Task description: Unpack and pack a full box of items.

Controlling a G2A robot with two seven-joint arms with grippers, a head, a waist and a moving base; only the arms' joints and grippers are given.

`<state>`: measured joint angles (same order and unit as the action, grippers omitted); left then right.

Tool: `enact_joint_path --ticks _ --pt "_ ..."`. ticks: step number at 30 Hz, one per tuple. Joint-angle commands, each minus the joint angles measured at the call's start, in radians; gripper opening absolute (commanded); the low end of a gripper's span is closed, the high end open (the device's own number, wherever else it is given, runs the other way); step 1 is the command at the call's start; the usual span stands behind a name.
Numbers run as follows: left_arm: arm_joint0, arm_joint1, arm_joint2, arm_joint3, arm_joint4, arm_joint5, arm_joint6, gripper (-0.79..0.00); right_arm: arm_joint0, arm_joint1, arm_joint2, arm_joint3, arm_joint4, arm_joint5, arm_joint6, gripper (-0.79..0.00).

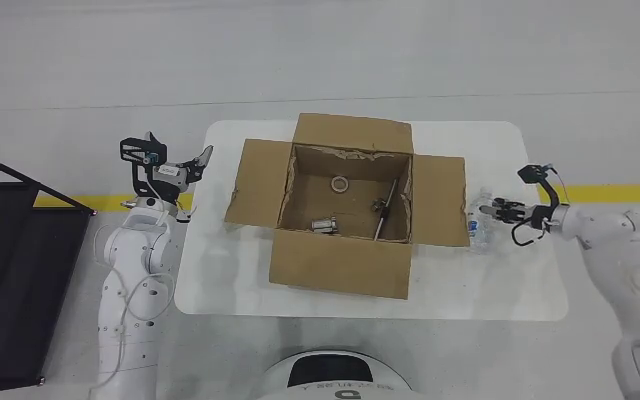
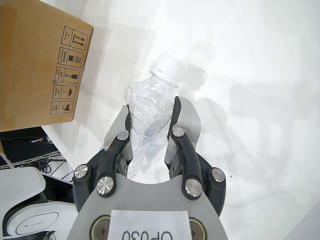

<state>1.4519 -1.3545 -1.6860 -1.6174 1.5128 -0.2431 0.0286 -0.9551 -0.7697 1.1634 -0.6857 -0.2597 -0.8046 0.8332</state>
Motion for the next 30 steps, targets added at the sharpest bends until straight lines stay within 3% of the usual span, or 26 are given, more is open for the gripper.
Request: enact_joint_path --ticks 1,2,3,5,6,8,15,21,27,30 --pt "0.0 0.0 0.0 0.0 0.0 0.0 0.0 0.0 0.013 -0.002 -0.004 0.016 -0.012 0.002 -0.004 -0.268" --pt "0.0 0.0 0.0 0.0 0.0 0.0 0.0 0.0 0.019 -0.002 -0.007 0.021 -0.024 0.007 -0.005 -0.354" --pt "0.0 0.0 0.0 0.0 0.0 0.0 0.0 0.0 0.024 -0.003 -0.008 0.025 -0.027 0.007 -0.009 -0.339" --pt "0.0 0.0 0.0 0.0 0.0 0.0 0.0 0.0 0.033 -0.003 -0.006 0.033 -0.031 0.008 -0.02 -0.234" --pt "0.0 0.0 0.0 0.0 0.0 0.0 0.0 0.0 0.036 -0.002 -0.003 0.034 -0.035 0.008 -0.03 -0.117" --pt "0.0 0.0 0.0 0.0 0.0 0.0 0.0 0.0 0.036 0.002 0.009 0.03 -0.039 0.002 -0.053 0.0" --pt "0.0 0.0 0.0 0.0 0.0 0.0 0.0 0.0 -0.036 0.044 0.118 -0.101 -0.03 -0.024 -0.179 0.0" --pt "0.0 0.0 0.0 0.0 0.0 0.0 0.0 0.0 -0.285 0.098 0.318 -0.497 -0.016 -0.012 -0.313 0.0" --pt "0.0 0.0 0.0 0.0 0.0 0.0 0.0 0.0 -0.618 0.118 0.536 -1.035 -0.088 0.19 -0.373 0.0" --pt "0.0 0.0 0.0 0.0 0.0 0.0 0.0 0.0 -0.718 0.115 0.585 -1.235 -0.139 0.288 -0.342 0.0"
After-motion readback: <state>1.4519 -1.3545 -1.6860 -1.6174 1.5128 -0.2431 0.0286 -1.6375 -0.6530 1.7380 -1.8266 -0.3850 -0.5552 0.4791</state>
